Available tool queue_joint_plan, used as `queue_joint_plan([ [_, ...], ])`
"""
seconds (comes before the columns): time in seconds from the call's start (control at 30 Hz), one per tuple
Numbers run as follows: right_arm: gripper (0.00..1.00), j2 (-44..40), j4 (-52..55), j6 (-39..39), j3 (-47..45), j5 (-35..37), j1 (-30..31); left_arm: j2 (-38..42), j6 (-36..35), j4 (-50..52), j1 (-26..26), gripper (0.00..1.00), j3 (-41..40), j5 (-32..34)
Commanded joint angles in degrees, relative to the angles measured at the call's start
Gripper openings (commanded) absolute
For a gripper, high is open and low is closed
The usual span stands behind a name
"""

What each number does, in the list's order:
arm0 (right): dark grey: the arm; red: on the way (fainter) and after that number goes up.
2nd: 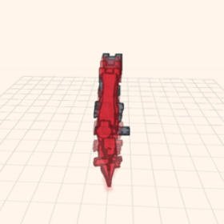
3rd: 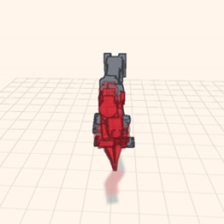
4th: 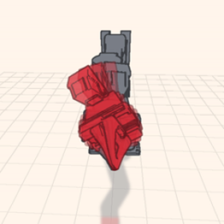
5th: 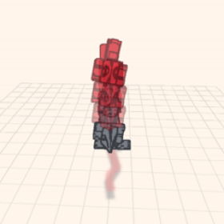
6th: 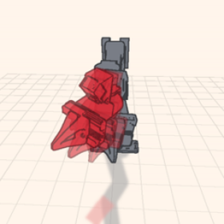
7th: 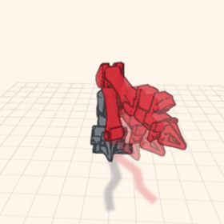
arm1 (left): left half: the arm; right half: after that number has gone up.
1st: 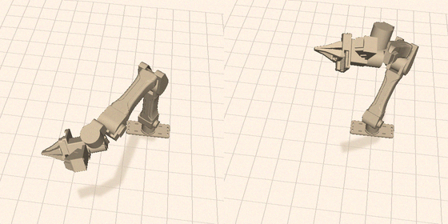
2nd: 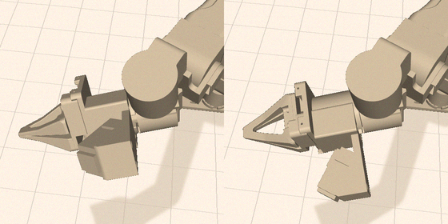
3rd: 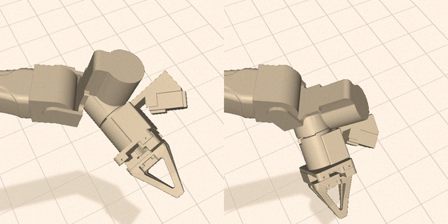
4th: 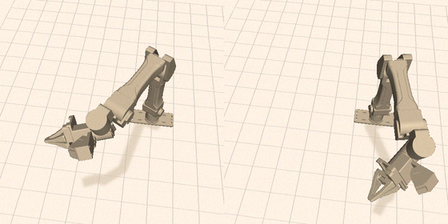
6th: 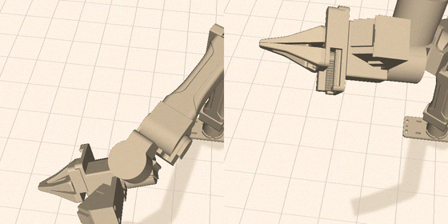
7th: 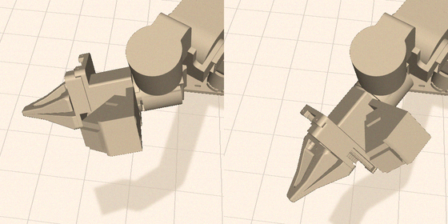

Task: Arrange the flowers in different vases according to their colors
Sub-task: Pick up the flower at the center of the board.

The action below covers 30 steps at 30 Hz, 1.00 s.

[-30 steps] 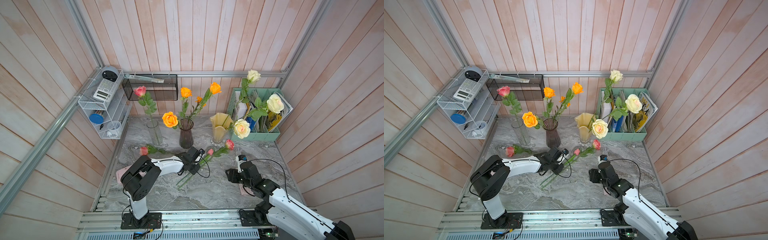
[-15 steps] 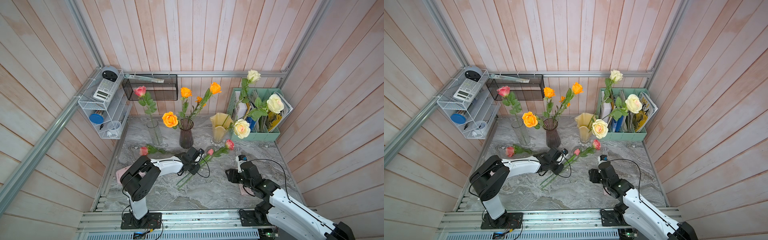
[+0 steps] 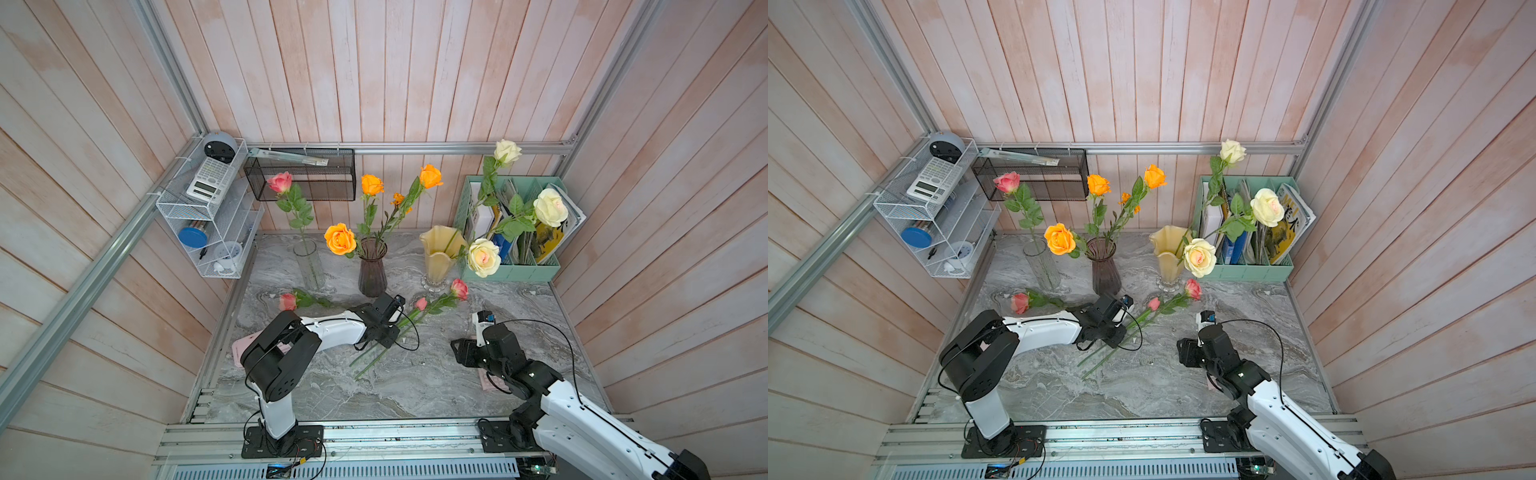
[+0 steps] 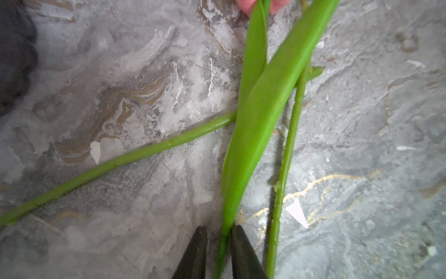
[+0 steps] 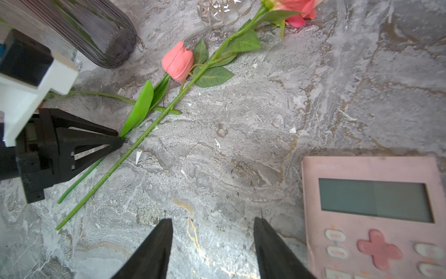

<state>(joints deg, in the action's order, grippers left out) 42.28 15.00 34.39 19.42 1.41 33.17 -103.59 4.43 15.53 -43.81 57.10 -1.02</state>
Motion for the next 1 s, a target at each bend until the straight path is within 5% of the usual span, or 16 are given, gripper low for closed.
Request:
queue_joint_plan([
  [0.0, 0.60, -0.62, 0.26, -0.47, -0.70, -0.31, -0.21, -4.60, 1.31, 7.69, -0.27, 0.18, -1.32, -2.20],
  [0.47, 0.60, -1.07, -0.02, -0.38, -0.94, 0.34, -0.21, -1.60, 0.91, 7.33, -0.32, 0.07, -1.57, -4.84],
  [0.97, 0.60, -1.16, -0.19, -0.29, -1.14, 0.79, -0.21, 16.82, 3.13, 3.63, -2.72, 0.04, -3.13, -2.77],
])
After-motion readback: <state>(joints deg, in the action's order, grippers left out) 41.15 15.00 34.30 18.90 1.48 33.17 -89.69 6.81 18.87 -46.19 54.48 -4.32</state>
